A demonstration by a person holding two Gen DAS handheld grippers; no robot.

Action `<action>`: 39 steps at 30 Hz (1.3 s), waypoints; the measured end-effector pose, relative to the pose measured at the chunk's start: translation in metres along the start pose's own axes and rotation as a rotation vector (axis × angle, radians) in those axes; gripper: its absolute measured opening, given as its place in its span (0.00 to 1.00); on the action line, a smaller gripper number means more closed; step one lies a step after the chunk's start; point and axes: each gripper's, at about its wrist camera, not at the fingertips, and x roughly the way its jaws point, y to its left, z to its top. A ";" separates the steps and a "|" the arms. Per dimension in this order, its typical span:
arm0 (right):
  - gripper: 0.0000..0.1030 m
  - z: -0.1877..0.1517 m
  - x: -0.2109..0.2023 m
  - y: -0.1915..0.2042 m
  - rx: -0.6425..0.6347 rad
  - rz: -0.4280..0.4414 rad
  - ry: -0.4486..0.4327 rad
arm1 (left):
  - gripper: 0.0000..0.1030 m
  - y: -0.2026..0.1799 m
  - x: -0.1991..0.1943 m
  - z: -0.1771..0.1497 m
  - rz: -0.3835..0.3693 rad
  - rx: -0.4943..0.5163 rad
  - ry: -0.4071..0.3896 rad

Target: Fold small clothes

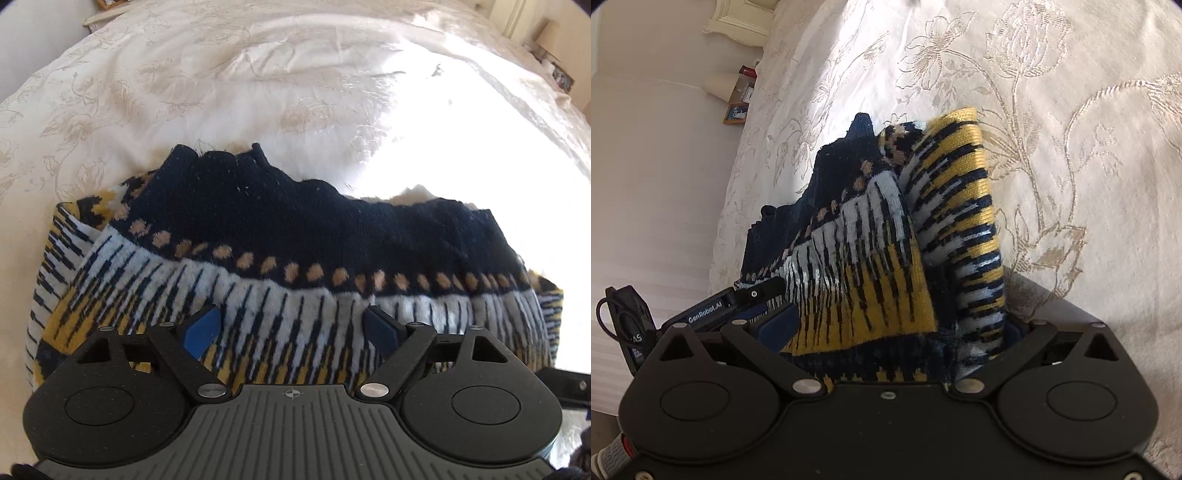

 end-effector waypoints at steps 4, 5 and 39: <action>1.00 0.000 -0.001 0.003 -0.008 0.001 0.005 | 0.86 -0.002 0.030 0.011 0.016 0.018 0.068; 1.00 0.000 0.001 0.005 -0.018 -0.007 0.008 | 0.88 -0.005 0.035 0.012 0.015 0.040 0.071; 0.24 -0.034 0.083 0.272 -0.381 -0.161 -0.040 | 0.80 0.237 -0.106 -0.068 -0.147 -0.185 0.032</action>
